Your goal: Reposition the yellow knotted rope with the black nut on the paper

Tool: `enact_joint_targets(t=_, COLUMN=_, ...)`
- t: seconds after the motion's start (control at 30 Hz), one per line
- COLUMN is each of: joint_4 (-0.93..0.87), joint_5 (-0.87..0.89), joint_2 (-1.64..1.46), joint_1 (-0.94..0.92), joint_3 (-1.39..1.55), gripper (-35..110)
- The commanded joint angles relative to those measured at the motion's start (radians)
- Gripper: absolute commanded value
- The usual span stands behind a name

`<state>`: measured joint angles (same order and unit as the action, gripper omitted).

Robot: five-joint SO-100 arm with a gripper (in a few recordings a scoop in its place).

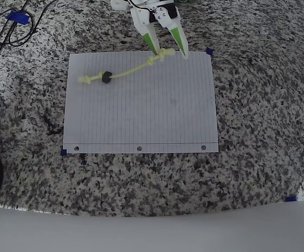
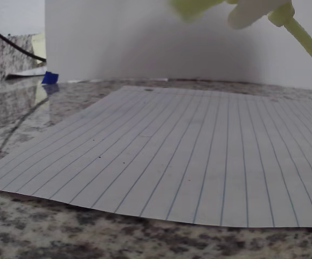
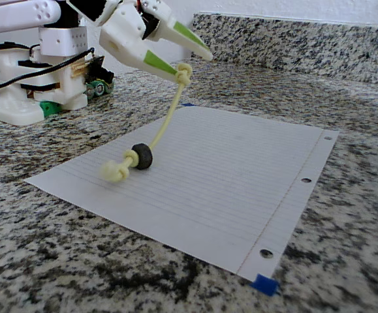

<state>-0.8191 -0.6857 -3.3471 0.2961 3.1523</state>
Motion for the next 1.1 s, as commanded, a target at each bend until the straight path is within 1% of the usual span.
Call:
enact_joint_targets(t=0.0, joint_4=0.017, joint_5=-0.097, joint_2=-0.037, joint_1=0.026, joint_3=0.011, gripper=68)
enact_joint_targets(t=0.07, joint_4=0.074, joint_5=-0.213, joint_2=-0.057, joint_1=0.029, joint_3=0.012, gripper=67)
enact_joint_targets(t=0.13, joint_4=0.097, joint_5=-0.285, joint_2=-0.06, joint_1=0.034, joint_3=0.011, gripper=64)
enact_joint_targets(t=0.2, joint_4=0.097, joint_5=-0.368, joint_2=-0.061, joint_1=0.034, joint_3=0.012, gripper=61)
enact_joint_targets(t=0.4, joint_4=0.094, joint_5=-0.58, joint_2=-0.061, joint_1=0.044, joint_3=0.014, gripper=60)
enact_joint_targets(t=0.63, joint_4=0.091, joint_5=-0.959, joint_2=-0.061, joint_1=0.061, joint_3=0.023, gripper=60)
enact_joint_targets(t=0.73, joint_4=0.078, joint_5=-1.039, joint_2=-0.058, joint_1=0.08, joint_3=0.026, gripper=62)
enact_joint_targets(t=0.93, joint_4=-0.005, joint_5=-1.095, joint_2=-0.023, joint_1=0.097, joint_3=0.04, gripper=63)
enact_joint_targets(t=1.07, joint_4=0.031, joint_5=-1.143, joint_2=-0.021, joint_1=0.124, joint_3=0.044, gripper=63)
